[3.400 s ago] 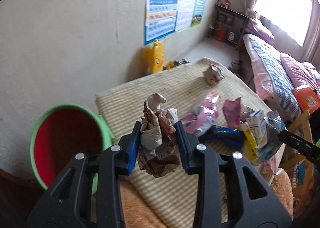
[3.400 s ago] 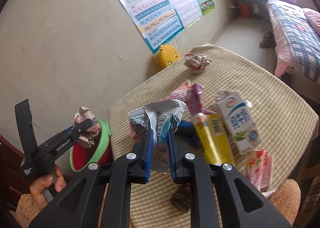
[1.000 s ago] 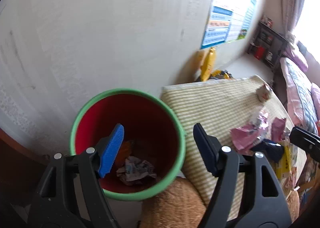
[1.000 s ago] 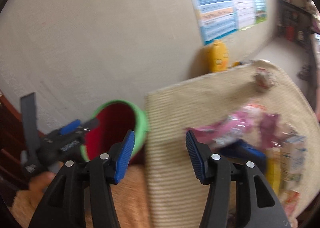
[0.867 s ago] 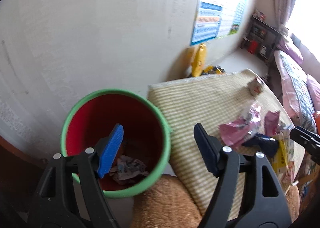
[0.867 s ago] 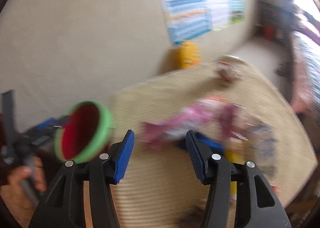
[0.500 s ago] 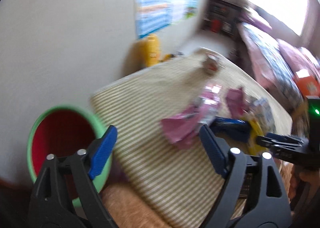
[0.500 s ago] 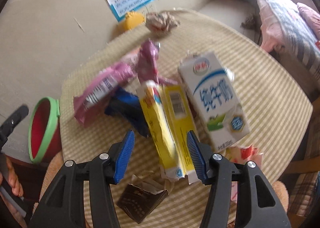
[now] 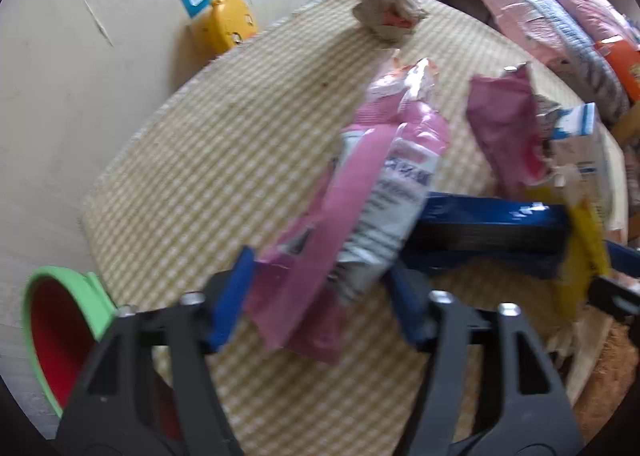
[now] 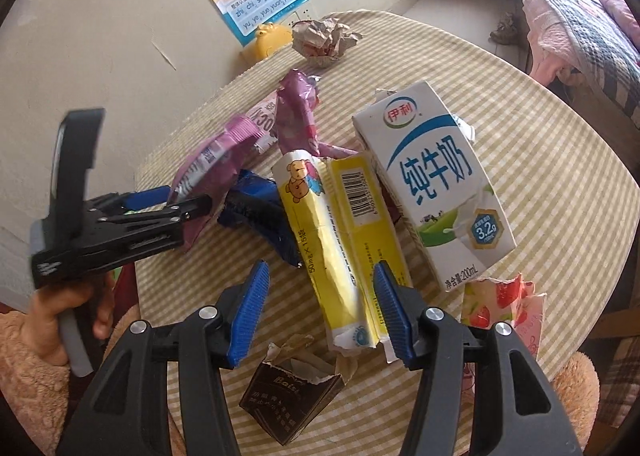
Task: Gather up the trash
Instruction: 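Grasp the pink wrapper with left tool while right tool grasps the yellow box, then carry the pink wrapper to the bucket with left tool while right tool carries yellow box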
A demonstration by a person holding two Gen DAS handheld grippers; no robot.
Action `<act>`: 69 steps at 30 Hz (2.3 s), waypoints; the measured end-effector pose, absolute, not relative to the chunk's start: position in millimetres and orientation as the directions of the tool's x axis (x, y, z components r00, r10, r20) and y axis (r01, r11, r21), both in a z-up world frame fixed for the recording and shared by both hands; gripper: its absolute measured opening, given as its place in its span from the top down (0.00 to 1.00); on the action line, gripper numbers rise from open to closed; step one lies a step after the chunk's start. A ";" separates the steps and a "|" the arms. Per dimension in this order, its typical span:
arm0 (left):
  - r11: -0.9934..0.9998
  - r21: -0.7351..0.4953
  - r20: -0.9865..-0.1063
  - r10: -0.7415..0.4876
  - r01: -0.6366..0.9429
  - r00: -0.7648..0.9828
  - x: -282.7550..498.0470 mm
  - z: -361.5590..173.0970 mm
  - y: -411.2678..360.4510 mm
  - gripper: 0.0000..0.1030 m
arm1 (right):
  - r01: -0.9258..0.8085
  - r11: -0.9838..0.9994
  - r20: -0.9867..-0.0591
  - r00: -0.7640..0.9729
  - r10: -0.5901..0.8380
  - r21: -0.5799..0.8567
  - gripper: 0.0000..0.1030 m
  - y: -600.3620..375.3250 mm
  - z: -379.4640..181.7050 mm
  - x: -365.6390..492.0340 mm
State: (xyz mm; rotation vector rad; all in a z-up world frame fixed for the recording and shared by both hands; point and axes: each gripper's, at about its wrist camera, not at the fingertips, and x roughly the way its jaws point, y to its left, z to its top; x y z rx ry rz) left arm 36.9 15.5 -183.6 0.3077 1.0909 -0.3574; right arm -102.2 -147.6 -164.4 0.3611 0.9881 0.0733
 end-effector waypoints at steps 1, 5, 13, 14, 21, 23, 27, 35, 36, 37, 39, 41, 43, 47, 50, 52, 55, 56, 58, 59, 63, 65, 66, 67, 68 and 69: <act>0.902 0.056 -0.901 -0.139 0.428 0.411 36.6 -182.4 17.6 0.48 | 0.103 0.937 -0.803 0.552 0.225 0.333 0.48 -147.3 -164.7 -100.4; 0.915 0.011 -0.889 -0.175 0.403 0.423 23.3 -165.0 31.3 0.64 | 0.101 0.935 -0.802 0.550 0.232 0.340 0.48 -146.3 -166.2 -98.7; 0.957 -0.151 -0.890 -0.241 0.248 0.388 -25.9 -147.6 64.6 0.72 | 0.099 0.952 -0.822 0.535 0.196 0.291 0.67 -141.2 -173.9 -88.0; 0.959 -0.149 -0.893 -0.235 0.241 0.384 -30.5 -151.5 65.8 0.72 | 0.102 0.956 -0.827 0.532 0.183 0.277 0.75 -140.8 -175.7 -87.6; 0.966 -0.143 -0.899 -0.219 0.217 0.380 -28.6 -163.7 62.9 0.61 | 0.054 0.959 -0.810 0.550 0.203 0.277 0.87 -134.6 -159.6 -94.4; 0.967 -0.131 -0.900 -0.209 0.219 0.383 -25.0 -166.3 61.7 0.51 | 0.041 0.954 -0.801 0.555 0.225 0.296 0.87 -133.2 -150.3 -96.5; 0.967 -0.171 -0.906 -0.231 0.191 0.356 -18.7 -173.7 65.4 0.45 | -0.003 0.949 -0.789 0.554 0.264 0.315 0.86 -124.4 -132.3 -101.9; 0.952 -0.214 -0.905 -0.277 0.218 0.323 -14.9 -183.9 56.0 0.59 | 0.024 0.944 -0.831 0.481 0.278 0.329 0.71 -117.4 -153.0 -103.6; 0.952 -0.210 -0.905 -0.275 0.221 0.324 -16.5 -183.0 55.5 0.63 | 0.027 0.945 -0.831 0.484 0.272 0.325 0.65 -117.3 -153.0 -104.1; 0.950 -0.217 -0.900 -0.284 0.224 0.332 -19.9 -178.9 56.4 0.65 | 0.029 0.947 -0.830 0.491 0.265 0.320 0.60 -117.3 -151.5 -104.2; 0.946 -0.241 -0.878 -0.308 0.218 0.366 -26.1 -165.2 60.6 0.67 | 0.034 0.946 -0.825 0.501 0.262 0.322 0.54 -118.5 -150.2 -103.5; 0.948 -0.230 -0.859 -0.304 0.220 0.412 -31.9 -150.4 62.6 0.68 | 0.042 0.947 -0.825 0.504 0.256 0.319 0.50 -119.6 -150.3 -101.3; 0.955 -0.197 -0.830 -0.284 0.224 0.481 -37.5 -129.8 66.2 0.68 | 0.048 0.948 -0.831 0.496 0.251 0.315 0.44 -119.8 -153.8 -96.9; 0.971 -0.098 -0.752 -0.216 0.219 0.623 -47.9 -89.2 70.6 0.68 | 0.061 0.934 -0.843 0.454 0.289 0.353 0.43 -119.5 -167.7 -90.7; 0.976 -0.062 -0.705 -0.192 0.210 0.683 -52.6 -69.2 73.2 0.67 | 0.090 0.905 -0.838 0.424 0.343 0.415 0.43 -123.4 -178.6 -87.5; 0.977 -0.062 -0.691 -0.189 0.204 0.697 -53.0 -62.8 76.9 0.67 | 0.102 0.909 -0.851 0.408 0.332 0.404 0.42 -123.3 -182.2 -86.5; 0.981 -0.049 -0.674 -0.172 0.189 0.718 -54.7 -56.6 81.3 0.67 | 0.102 0.907 -0.849 0.408 0.336 0.409 0.42 -122.2 -182.4 -87.8; 0.982 -0.038 -0.670 -0.164 0.187 0.724 -55.9 -55.2 80.4 0.67 | 0.103 0.908 -0.849 0.409 0.334 0.407 0.42 -121.7 -182.1 -88.0; 0.982 -0.030 -0.662 -0.159 0.186 0.733 -57.3 -53.2 79.4 0.67 | 0.094 0.914 -0.850 0.413 0.326 0.396 0.46 -119.5 -179.9 -88.7; 0.982 -0.035 -0.659 -0.162 0.185 0.735 -57.6 -52.7 78.7 0.67 | 0.086 0.918 -0.849 0.423 0.318 0.387 0.48 -118.3 -177.5 -89.8; 0.981 -0.049 -0.648 -0.173 0.186 0.742 -61.2 -48.1 81.9 0.67 | 0.078 0.917 -0.837 0.443 0.320 0.392 0.67 -117.2 -170.0 -91.5; 0.982 -0.054 -0.644 -0.175 0.184 0.745 -63.2 -46.7 85.0 0.67 | 0.067 0.915 -0.824 0.464 0.324 0.398 0.72 -117.2 -161.5 -92.8; 0.982 -0.058 -0.643 -0.176 0.182 0.746 -63.5 -46.3 85.9 0.67 | 0.060 0.915 -0.816 0.478 0.325 0.399 0.74 -116.9 -155.7 -94.1; 0.982 -0.062 -0.641 -0.178 0.180 0.747 -63.8 -45.9 86.7 0.67 | 0.053 0.915 -0.808 0.491 0.324 0.400 0.75 -116.6 -149.6 -95.7; 0.982 -0.065 -0.639 -0.178 0.178 0.749 -65.2 -45.2 87.4 0.67 | 0.047 0.915 -0.803 0.499 0.325 0.400 0.75 -116.6 -145.3 -95.9; 0.982 -0.066 -0.636 -0.177 0.176 0.751 -65.5 -44.7 88.6 0.67 | 0.039 0.916 -0.796 0.511 0.325 0.399 0.76 -116.3 -139.2 -97.3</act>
